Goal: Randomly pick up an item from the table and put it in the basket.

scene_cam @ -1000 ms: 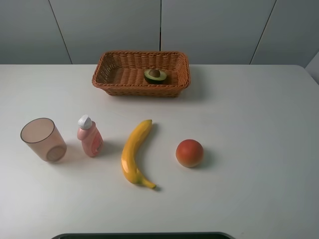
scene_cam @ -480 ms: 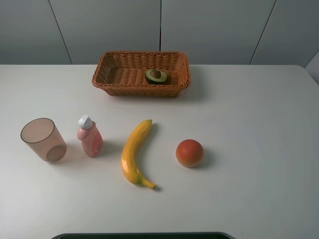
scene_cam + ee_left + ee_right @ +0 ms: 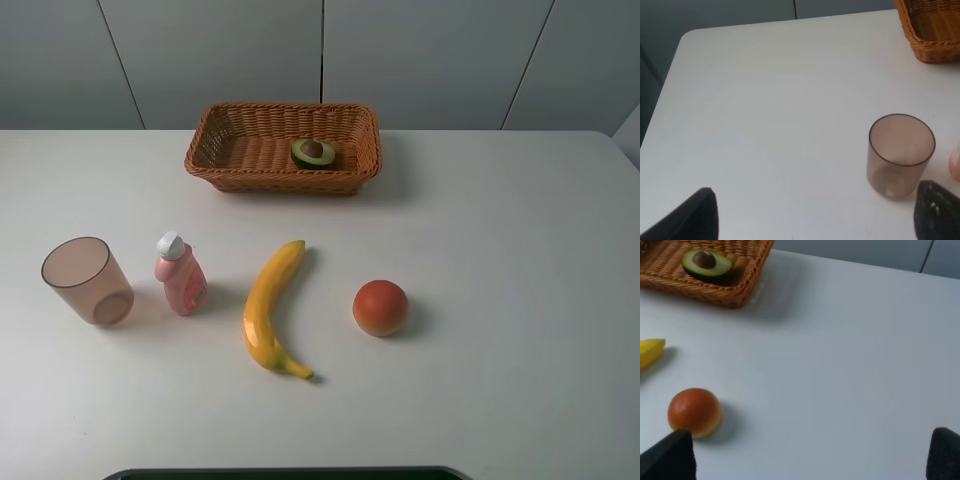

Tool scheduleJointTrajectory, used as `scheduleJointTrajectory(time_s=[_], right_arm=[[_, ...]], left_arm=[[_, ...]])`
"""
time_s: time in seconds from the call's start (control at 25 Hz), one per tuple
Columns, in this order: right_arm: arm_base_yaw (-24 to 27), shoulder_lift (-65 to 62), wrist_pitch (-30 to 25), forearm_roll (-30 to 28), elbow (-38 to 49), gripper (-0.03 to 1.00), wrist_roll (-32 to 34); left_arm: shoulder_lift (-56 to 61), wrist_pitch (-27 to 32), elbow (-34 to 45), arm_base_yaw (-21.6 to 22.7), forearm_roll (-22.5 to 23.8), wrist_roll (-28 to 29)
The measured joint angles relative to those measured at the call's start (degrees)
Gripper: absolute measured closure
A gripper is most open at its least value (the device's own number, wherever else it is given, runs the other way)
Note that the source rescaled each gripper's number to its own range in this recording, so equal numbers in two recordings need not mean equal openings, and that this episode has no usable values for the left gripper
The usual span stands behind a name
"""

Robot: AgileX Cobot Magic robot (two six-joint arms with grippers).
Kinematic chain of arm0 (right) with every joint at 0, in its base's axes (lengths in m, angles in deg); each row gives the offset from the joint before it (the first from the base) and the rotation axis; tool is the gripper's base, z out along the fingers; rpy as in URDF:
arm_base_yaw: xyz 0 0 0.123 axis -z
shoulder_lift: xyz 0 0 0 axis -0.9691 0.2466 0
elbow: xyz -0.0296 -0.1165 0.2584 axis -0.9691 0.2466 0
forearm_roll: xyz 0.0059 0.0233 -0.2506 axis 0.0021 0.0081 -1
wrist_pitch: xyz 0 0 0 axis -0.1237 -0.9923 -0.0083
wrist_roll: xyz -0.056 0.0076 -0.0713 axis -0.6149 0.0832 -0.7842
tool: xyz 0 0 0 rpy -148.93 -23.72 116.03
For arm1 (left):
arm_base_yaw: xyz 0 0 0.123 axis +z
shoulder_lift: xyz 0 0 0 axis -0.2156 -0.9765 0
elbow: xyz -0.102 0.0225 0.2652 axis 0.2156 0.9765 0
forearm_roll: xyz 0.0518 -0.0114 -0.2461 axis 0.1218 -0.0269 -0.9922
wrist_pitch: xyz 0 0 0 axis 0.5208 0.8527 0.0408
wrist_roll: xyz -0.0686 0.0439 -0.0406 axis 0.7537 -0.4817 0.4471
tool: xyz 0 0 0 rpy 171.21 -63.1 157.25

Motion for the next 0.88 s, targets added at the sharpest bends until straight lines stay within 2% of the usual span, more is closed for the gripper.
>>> scheduleJointTrajectory(time_s=[0.2, 0.56, 0.68, 0.88], right_arm=[[-5.06, -2.82, -0.58, -3.24, 0.69, -0.03, 2.91], [-5.63, -14.78, -2.65, -9.67, 2.9, -0.03, 10.51], [-5.63, -15.2, -3.99, -11.54, 4.5, -0.03, 11.85], [-5.63, -15.2, -2.11, -13.6, 5.14, -0.03, 15.78]], left_arm=[[0.0, 0.0, 0.0, 0.0, 0.0, 0.0], [0.0, 0.0, 0.0, 0.0, 0.0, 0.0], [0.0, 0.0, 0.0, 0.0, 0.0, 0.0], [0.0, 0.0, 0.0, 0.0, 0.0, 0.0]])
